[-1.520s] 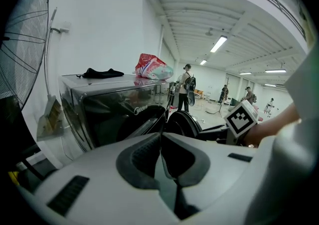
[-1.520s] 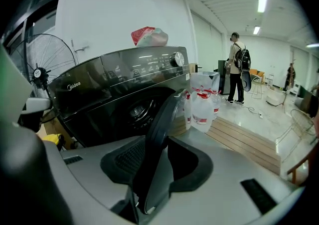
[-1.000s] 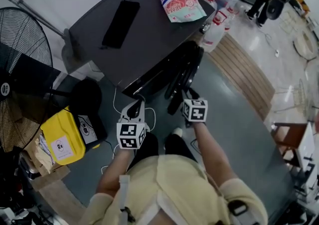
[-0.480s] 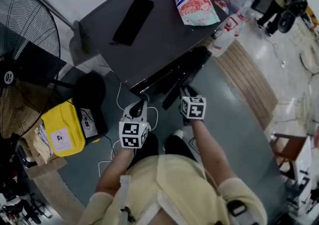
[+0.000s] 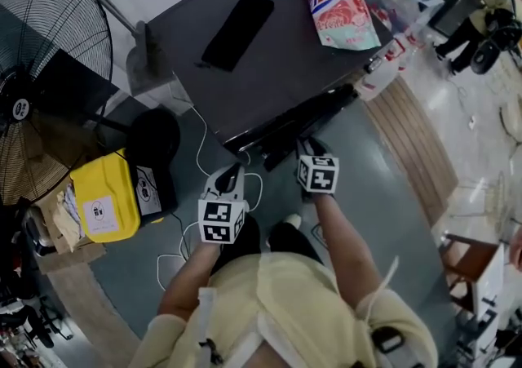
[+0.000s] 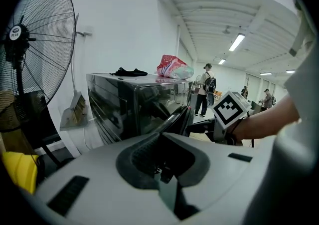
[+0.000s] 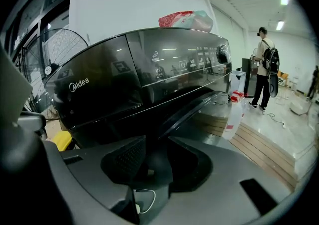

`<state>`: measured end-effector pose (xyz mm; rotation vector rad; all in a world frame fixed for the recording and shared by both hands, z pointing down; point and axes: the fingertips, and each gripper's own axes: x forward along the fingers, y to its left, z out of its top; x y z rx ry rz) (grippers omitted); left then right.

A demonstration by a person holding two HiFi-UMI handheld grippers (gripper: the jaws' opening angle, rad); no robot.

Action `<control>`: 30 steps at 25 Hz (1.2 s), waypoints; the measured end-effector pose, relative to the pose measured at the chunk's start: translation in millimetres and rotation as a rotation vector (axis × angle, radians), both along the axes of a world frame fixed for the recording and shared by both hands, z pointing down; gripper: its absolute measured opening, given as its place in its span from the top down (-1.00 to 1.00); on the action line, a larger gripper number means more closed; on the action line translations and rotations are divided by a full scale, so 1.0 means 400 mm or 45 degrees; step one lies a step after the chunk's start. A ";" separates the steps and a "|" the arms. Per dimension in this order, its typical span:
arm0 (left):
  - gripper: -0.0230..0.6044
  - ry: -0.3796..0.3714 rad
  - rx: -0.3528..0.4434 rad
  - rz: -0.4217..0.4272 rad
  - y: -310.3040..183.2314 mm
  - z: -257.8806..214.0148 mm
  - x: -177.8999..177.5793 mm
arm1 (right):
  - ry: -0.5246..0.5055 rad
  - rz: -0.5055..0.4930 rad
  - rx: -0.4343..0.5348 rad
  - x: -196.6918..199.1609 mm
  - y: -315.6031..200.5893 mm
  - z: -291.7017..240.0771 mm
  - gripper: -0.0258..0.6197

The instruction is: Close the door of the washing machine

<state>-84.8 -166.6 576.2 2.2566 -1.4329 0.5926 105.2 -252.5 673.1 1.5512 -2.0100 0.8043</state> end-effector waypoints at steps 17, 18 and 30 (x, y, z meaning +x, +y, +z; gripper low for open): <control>0.91 0.001 0.002 -0.034 -0.008 -0.001 -0.025 | -0.009 -0.031 0.027 -0.028 -0.027 0.001 0.51; 0.91 0.002 0.004 -0.032 -0.011 -0.002 -0.026 | 0.001 -0.035 0.028 -0.028 -0.028 0.000 0.51; 0.91 0.012 0.020 0.047 -0.037 -0.023 -0.007 | 0.028 -0.019 0.057 -0.022 -0.023 -0.041 0.51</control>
